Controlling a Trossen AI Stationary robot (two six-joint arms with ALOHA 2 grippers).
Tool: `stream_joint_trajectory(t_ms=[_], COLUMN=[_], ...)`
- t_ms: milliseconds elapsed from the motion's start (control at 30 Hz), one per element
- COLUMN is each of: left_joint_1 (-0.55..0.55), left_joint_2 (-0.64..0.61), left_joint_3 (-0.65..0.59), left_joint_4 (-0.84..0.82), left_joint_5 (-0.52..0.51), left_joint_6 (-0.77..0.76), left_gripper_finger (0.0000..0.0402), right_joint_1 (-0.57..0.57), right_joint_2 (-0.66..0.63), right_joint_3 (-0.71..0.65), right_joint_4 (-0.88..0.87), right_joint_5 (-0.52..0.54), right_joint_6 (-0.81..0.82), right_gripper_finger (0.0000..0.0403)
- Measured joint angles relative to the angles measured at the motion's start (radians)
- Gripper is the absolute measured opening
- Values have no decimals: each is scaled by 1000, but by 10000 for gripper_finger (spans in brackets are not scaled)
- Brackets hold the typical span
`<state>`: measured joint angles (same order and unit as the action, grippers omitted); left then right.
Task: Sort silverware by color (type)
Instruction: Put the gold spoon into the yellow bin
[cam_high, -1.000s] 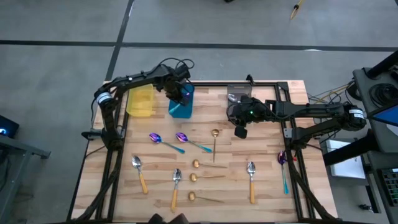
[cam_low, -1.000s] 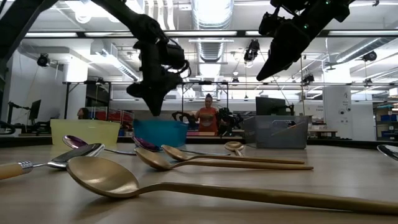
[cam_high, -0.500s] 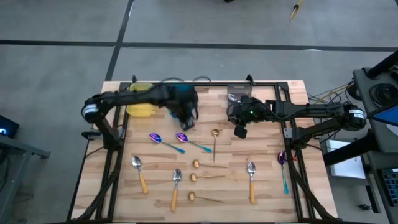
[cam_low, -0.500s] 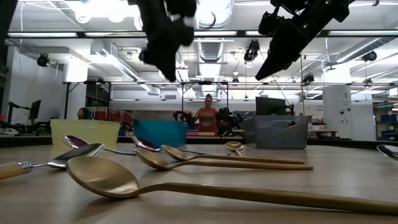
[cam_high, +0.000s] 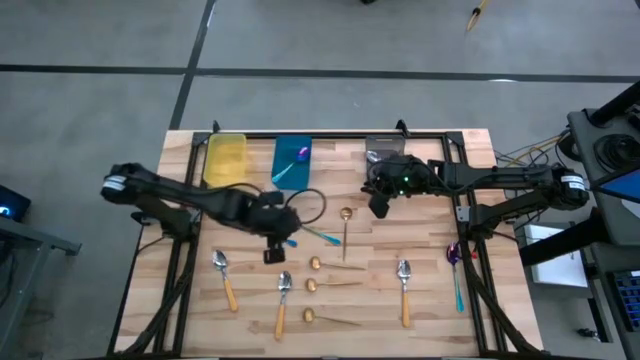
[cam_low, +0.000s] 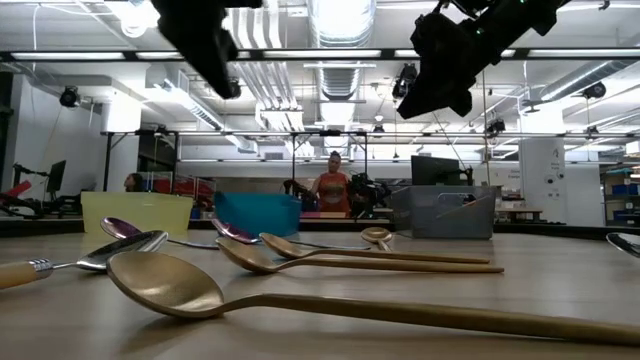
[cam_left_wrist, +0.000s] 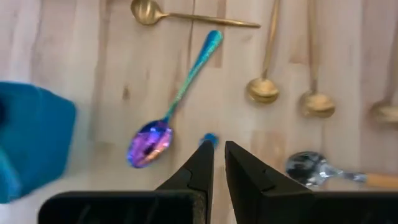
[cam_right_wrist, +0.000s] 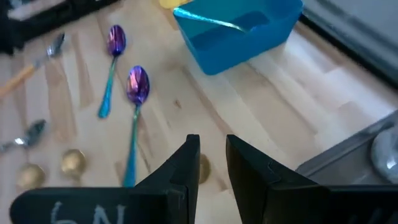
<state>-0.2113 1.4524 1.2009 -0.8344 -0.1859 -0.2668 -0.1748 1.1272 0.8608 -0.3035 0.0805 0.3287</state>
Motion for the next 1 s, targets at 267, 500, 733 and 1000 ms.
stream_joint_trajectory(t_ms=[267, 500, 733, 1000], left_joint_1=[-41, -43, -43, -43], left_joint_2=[-208, -355, -445, -474], left_joint_3=[-259, -455, -582, -608], left_joint_4=[287, 511, 696, 740], left_joint_5=[-17, -18, -68, -143], left_joint_6=[-85, -92, -84, -84], left_gripper_finger=[23, 23, 23, 23], right_joint_1=[5, 41, 66, 66], right_joint_2=[35, 114, 248, 439], right_joint_3=[28, 100, 212, 352], right_joint_4=[2, -2, -55, -246], right_joint_5=[-6, -10, -45, -80], right_joint_6=[188, 195, 10, -435], right_gripper_finger=[68, 68, 68, 68])
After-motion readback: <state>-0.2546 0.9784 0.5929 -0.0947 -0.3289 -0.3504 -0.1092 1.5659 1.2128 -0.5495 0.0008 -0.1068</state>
